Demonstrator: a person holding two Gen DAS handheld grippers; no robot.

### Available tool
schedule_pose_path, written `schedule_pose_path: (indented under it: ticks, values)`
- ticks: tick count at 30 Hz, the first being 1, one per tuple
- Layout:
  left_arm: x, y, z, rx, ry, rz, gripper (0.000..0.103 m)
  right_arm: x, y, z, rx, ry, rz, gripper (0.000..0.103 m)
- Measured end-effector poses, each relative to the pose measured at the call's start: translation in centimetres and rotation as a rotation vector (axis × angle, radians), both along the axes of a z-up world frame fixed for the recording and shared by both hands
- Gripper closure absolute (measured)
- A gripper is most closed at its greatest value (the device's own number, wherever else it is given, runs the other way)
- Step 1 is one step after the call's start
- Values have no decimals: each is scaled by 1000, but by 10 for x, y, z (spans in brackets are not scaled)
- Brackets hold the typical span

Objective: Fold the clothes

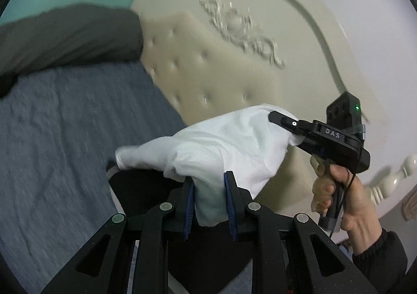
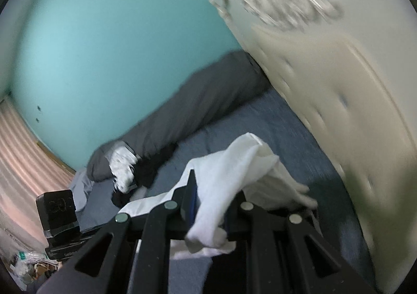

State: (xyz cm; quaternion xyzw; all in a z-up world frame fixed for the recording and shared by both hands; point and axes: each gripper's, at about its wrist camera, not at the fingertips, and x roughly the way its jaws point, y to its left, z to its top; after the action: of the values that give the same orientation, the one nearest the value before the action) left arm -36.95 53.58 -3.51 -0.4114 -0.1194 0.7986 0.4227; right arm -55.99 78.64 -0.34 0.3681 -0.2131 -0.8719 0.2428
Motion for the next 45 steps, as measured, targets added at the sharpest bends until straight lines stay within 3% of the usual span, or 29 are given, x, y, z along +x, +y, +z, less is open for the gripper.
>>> schedule_pose_path:
  ticks: [14,24,33,39,45]
  values:
    - [74,4,-58,-47,-100,-56,80,96,43,-68,39,-162,35,88]
    - [100,-5,-101,-62,-186,-56,79,127,48,-107,32,-242,42,88]
    - [107,-13,-129,-19,-273,-39,79,137,59,-131,33,-272,20,88]
    - [110,-23,-132,8,-305,-42,78,144,71,-139,33,-257,-35,85]
    - [116,-42,-106,-10,-216,-12,78,151,82,-137,70,-211,-113,80]
